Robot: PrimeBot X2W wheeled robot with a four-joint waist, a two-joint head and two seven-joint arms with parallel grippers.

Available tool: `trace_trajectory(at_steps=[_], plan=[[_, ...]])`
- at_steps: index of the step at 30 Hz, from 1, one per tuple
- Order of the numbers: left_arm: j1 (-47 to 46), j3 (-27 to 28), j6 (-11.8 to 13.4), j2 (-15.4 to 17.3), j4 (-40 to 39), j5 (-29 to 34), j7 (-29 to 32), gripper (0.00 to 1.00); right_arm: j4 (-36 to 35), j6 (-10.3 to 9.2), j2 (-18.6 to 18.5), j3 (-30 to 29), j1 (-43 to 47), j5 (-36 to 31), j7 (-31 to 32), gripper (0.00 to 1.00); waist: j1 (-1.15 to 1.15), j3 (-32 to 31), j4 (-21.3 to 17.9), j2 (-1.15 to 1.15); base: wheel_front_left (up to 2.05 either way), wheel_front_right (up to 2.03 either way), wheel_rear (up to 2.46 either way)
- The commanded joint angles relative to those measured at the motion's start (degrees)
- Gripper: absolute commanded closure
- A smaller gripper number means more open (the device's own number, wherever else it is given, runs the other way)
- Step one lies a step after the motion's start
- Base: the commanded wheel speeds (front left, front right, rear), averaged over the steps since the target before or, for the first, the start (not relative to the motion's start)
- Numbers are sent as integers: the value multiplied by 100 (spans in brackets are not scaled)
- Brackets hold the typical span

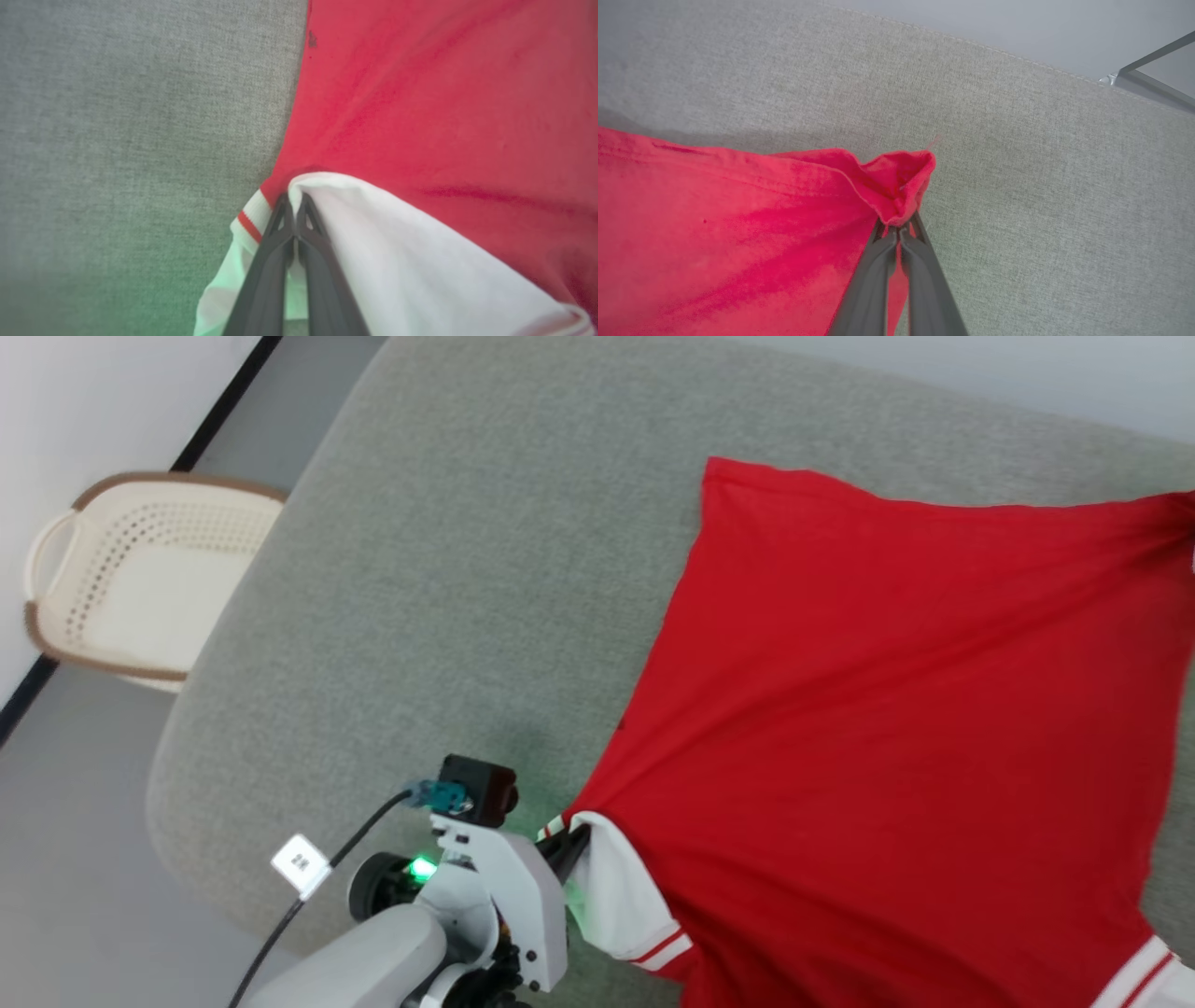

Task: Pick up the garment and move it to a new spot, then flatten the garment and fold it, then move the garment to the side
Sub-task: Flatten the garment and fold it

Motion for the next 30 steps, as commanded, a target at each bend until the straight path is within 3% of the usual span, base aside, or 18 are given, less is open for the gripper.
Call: trace_trajectory(at_steps=[1, 9, 19, 30], plan=[[128, 24, 45, 72, 5, -46, -20, 100, -22, -9, 27, 87, 109, 2, 48, 100, 0, -125, -152, 0, 0, 0, 0], [264, 83, 66, 196, 10, -82, -133, 100, -367, -9, 43, 465, 513, 340, 206, 100, 0, -308, -549, 0, 0, 0, 0], [486, 197, 17, 458, 37, -146, -331, 100, -1651, -10, -343, 816, 1756, 1336, 337, 100, 0, -510, -1195, 0, 0, 0, 0], [788, 184, 29, 776, -76, -247, -288, 100, -3573, -10, -808, 218, 3852, 2228, 730, 100, 0, -893, -1688, 0, 0, 0, 0]])
